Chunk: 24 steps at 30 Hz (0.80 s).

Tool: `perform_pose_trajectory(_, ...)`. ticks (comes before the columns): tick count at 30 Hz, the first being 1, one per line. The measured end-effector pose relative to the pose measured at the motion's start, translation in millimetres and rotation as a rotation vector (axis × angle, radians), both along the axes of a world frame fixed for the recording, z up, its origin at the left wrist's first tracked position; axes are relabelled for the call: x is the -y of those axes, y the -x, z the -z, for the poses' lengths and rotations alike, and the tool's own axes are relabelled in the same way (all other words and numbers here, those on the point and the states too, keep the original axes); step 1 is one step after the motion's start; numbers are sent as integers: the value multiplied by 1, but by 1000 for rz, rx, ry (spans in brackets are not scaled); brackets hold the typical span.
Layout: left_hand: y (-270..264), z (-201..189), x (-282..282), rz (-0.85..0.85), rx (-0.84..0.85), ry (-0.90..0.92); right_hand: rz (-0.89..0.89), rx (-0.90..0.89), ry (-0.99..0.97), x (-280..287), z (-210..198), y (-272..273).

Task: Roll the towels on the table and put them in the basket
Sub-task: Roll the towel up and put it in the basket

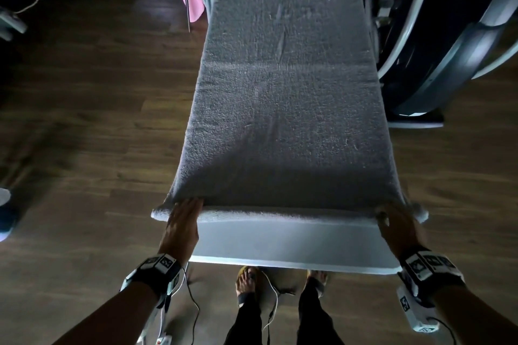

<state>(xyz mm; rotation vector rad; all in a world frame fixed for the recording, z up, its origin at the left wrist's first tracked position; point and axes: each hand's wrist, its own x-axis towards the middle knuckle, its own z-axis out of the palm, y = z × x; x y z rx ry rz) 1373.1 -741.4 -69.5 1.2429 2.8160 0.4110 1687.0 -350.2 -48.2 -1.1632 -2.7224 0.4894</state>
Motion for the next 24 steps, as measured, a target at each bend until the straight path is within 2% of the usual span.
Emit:
perform_pose_trajectory(2, -12, 5, 7, 62, -46, 2, -49, -21, 10, 6, 3, -2)
perform_pose_trajectory(5, -25, 5, 9, 83, -56, 51, -98, 106, 61, 6, 9, -8)
perform_pose_trajectory(10, -12, -10, -3, 40, -38, 110, -82, 208, 14, 0, 7, -7)
perform_pose_trajectory(14, -3, -21, -16, 55, -64, 188, -147, 351, 72, -7, -7, 7)
perform_pose_trajectory(17, -2, -18, -18, -33, -64, 76, -125, 184, 21, -15, -6, 10)
perform_pose_trajectory(19, -9, -10, -10, 8, -49, 7, -109, 104, -2, -10, 1, 3)
perform_pose_trajectory(22, -20, -5, 0, 54, 5, 51, -191, 123, 4, 7, 16, -17)
perform_pose_trajectory(24, -19, -13, -2, 51, -14, 91, -203, 187, -3, 15, 9, -22)
